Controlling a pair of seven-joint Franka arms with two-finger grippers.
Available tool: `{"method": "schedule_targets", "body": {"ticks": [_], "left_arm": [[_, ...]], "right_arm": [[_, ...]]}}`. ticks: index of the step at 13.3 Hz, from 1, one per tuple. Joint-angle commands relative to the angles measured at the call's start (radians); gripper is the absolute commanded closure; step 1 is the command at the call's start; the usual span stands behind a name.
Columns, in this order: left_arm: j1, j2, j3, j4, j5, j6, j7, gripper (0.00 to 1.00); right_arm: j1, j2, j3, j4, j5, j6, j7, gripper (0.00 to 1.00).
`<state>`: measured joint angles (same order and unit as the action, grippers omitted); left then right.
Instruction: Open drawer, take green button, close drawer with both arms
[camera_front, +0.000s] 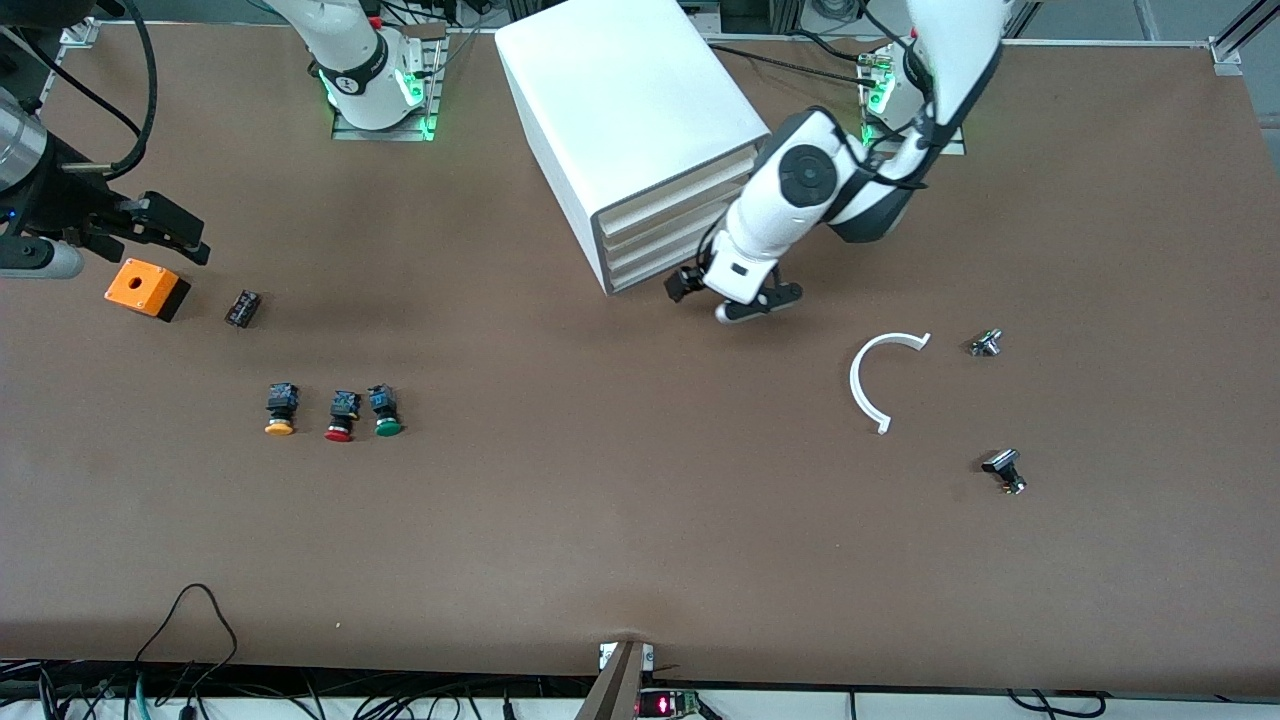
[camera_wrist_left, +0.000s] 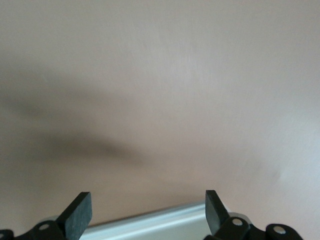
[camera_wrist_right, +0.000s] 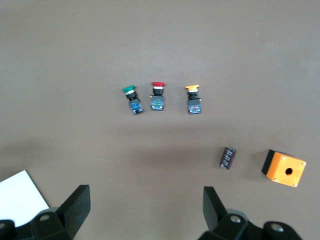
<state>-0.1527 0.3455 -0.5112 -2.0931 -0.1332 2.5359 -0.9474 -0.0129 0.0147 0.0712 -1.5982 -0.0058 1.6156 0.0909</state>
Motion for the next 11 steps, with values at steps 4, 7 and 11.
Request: {"method": "schedule_targets", "body": {"ticks": [4, 7, 11], "left_arm": [[0.217, -0.091, -0.003, 0.276, 0.027, -0.557, 0.333, 0.0], [0.255, -0.089, -0.006, 0.413, 0.164, -0.722, 0.367, 0.0], [0.263, -0.091, -0.004, 0.54, 0.167, -0.899, 0.389, 0.0]], "right_arm": [[-0.024, -0.039, 0.055, -0.023, -0.02, -0.04, 0.124, 0.0], [-0.038, -0.041, 0.055, -0.02, -0.016, -0.031, 0.115, 0.0], [-0.038, -0.039, 0.05, -0.017, -0.01, -0.046, 0.128, 0.0]]}}
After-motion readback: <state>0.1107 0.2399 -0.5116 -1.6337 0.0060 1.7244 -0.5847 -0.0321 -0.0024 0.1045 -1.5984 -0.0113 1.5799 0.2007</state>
